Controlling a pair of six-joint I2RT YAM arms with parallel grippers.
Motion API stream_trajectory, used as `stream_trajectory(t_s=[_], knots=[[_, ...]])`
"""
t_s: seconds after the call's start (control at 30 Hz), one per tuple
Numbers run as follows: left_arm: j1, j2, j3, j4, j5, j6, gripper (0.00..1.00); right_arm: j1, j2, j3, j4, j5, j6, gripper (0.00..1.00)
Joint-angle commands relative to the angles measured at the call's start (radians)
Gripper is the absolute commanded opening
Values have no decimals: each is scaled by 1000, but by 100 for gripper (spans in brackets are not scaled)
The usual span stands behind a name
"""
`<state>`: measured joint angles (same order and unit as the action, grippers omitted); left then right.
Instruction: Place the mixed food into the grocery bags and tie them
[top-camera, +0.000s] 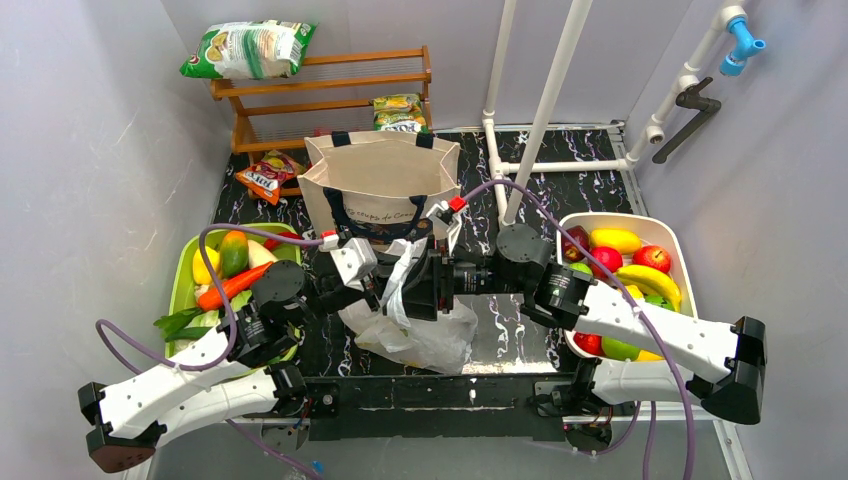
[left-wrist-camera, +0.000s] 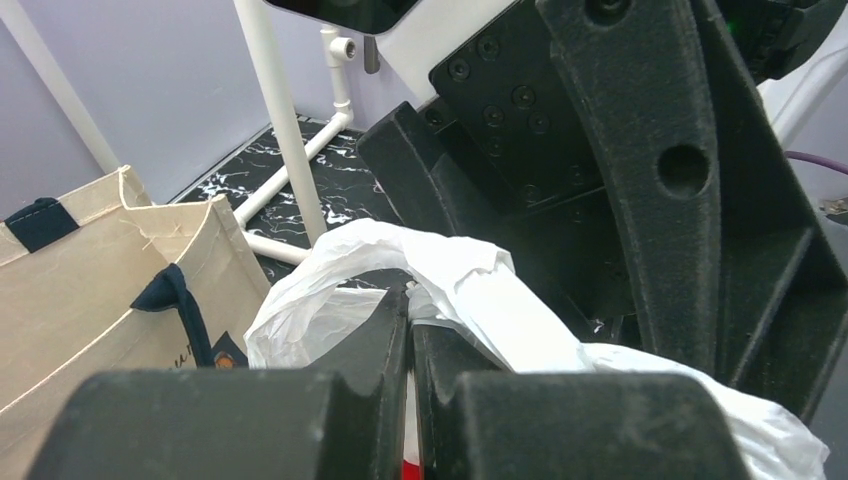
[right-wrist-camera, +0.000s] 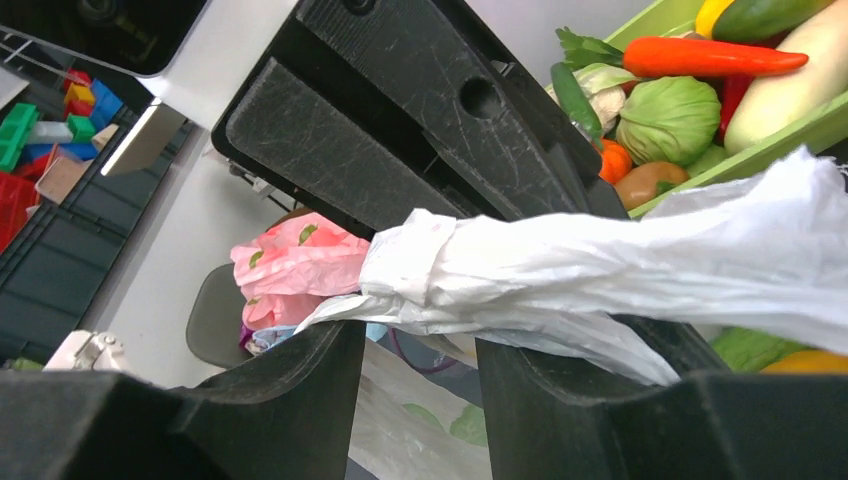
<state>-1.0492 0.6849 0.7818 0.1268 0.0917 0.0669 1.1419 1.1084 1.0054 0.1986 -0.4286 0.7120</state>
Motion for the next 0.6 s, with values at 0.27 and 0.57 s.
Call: stream_trajectory(t_s=[0.27, 0.57], knots=[[-8, -22, -10, 8, -60, 3, 0, 27, 11, -1, 75, 295, 47, 48], [-8, -26, 8, -44, -132, 26, 0, 43, 65, 90, -58, 355, 29, 33]])
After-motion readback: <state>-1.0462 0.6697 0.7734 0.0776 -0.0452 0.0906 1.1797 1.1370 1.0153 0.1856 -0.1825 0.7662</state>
